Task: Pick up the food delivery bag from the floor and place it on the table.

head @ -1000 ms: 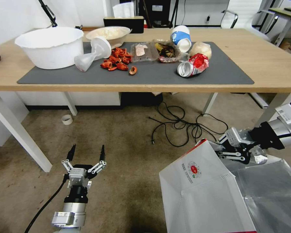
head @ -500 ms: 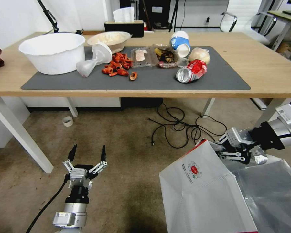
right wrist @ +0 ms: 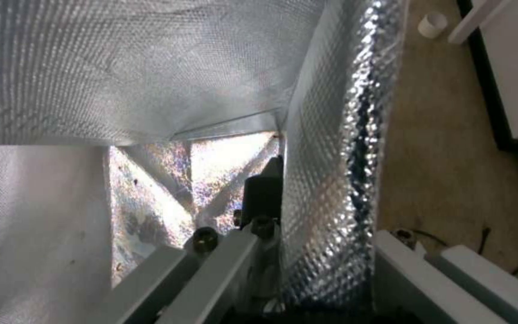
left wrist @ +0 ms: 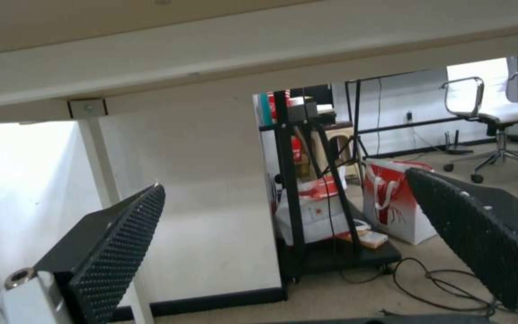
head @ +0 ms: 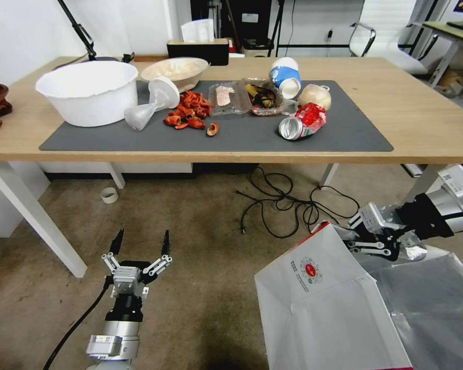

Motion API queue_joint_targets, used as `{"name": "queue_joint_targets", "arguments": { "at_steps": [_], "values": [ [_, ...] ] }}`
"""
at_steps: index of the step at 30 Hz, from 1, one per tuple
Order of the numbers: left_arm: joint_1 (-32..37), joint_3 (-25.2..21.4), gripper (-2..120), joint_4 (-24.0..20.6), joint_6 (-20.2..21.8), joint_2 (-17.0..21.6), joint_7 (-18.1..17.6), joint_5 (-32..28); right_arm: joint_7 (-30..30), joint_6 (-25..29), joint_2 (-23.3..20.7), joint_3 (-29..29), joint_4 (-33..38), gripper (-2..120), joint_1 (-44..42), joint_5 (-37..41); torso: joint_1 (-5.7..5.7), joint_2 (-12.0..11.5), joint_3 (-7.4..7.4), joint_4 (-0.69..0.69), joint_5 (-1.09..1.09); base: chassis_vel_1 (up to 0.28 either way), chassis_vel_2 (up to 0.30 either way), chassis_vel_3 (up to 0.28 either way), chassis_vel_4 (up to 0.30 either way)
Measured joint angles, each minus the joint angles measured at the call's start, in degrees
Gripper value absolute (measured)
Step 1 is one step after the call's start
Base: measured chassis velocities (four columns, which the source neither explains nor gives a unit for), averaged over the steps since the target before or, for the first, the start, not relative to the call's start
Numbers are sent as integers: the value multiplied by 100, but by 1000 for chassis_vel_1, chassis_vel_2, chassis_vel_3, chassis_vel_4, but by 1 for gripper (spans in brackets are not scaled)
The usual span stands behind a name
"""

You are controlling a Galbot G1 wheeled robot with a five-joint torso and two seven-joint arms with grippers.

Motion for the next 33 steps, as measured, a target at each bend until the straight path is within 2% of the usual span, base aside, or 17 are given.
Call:
{"name": "queue_joint_targets", "arguments": {
  "at_steps": [22,25,33],
  "values": [
    [24,79,100,37,23,29,0,121,-34,-17,53,-9,41,0,0,-30,168,496,325,0,0,0,0,0,0],
    [38,82,100,42,21,27,0,133,-46,-20,100,-11,37,0,1,-52,219,643,423,0,0,0,0,0,0],
    [43,79,100,42,18,29,0,139,-53,-21,119,-12,33,0,5,-60,289,826,537,0,0,0,0,0,0]
  ]
}}
